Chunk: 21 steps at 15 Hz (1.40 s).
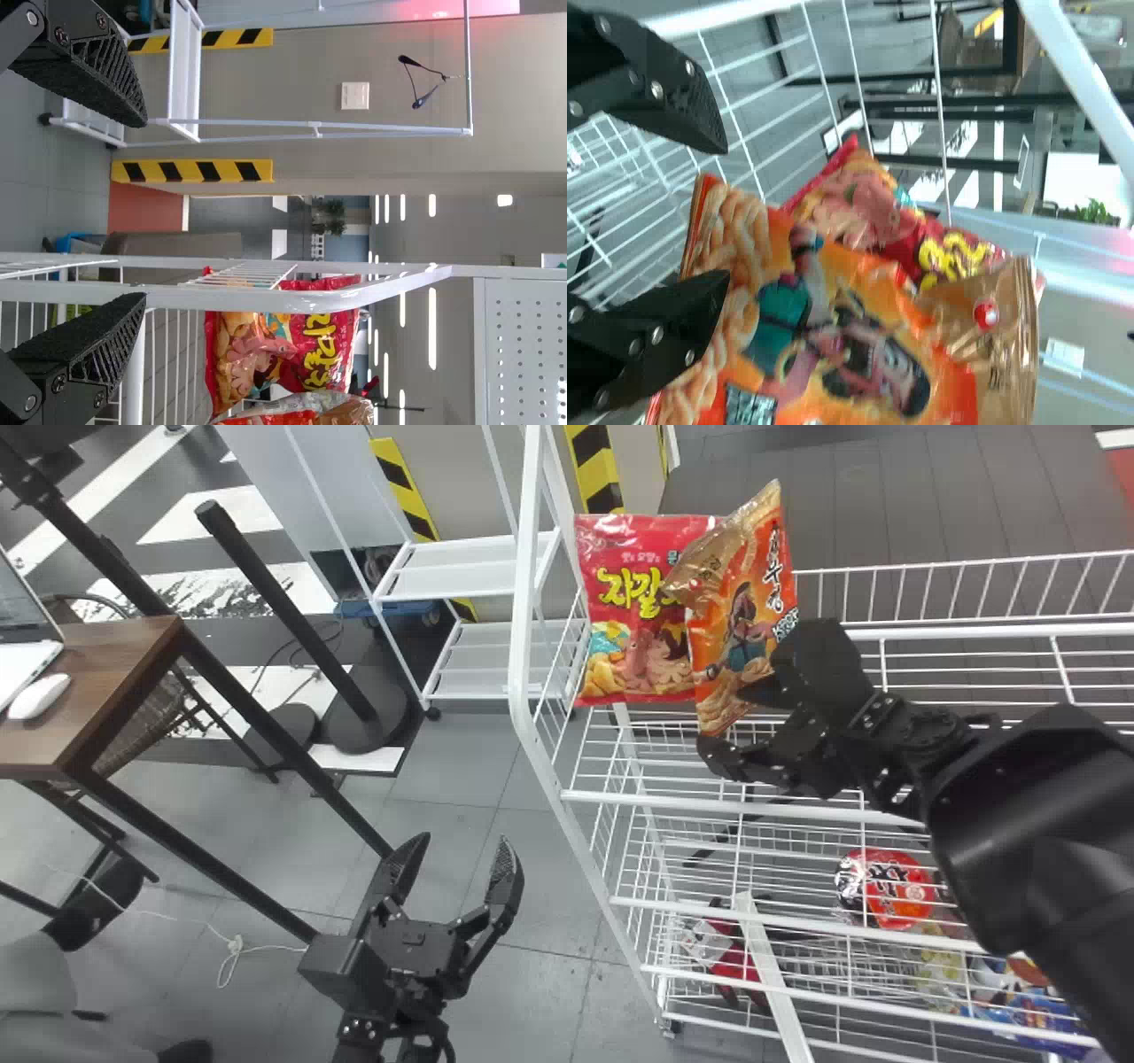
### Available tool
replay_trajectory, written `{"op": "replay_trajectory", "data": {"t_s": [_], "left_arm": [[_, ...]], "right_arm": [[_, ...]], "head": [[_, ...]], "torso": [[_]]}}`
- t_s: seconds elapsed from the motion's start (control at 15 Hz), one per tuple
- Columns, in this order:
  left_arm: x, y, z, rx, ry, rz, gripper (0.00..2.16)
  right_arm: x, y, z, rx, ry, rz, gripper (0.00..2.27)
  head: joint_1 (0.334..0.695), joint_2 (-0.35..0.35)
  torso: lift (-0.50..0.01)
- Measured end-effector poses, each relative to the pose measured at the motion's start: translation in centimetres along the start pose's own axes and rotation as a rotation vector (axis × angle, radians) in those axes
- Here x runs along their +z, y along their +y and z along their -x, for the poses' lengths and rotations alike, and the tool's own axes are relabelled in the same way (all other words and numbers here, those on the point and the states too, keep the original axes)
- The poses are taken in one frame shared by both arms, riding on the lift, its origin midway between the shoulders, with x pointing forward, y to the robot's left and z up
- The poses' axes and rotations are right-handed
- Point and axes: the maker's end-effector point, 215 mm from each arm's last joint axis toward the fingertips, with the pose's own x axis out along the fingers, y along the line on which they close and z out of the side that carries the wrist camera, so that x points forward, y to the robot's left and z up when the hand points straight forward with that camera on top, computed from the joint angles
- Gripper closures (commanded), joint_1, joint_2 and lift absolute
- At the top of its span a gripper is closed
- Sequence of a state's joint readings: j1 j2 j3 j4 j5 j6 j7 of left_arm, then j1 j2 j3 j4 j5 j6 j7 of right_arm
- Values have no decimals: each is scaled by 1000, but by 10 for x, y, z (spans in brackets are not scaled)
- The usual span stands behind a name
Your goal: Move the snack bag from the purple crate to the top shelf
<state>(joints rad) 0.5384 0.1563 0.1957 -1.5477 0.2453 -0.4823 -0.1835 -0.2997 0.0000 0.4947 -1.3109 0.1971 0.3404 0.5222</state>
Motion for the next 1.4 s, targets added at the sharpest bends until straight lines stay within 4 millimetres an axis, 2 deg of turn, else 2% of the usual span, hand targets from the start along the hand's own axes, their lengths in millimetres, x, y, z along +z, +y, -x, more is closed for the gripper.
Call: {"op": "replay_trajectory", "data": {"t_s": [0.07,0.47,0.87,1.2,1.4], "left_arm": [[0,0,0,1,1,0,134],[-2,0,0,1,3,3,134],[-2,0,-1,1,2,3,134],[-1,0,-2,2,0,3,134],[-2,1,-2,3,0,2,134]], "right_arm": [[3,5,-2,2,-7,9,2256],[21,18,-14,3,-80,82,2256],[24,1,-22,-44,-105,142,2256],[29,-13,-21,-73,-119,151,2256],[34,-29,-18,-104,-134,150,2256]], "head": [[695,350],[695,350],[695,350],[695,350],[695,350]], "torso": [[0],[0],[0],[0],[0]]}}
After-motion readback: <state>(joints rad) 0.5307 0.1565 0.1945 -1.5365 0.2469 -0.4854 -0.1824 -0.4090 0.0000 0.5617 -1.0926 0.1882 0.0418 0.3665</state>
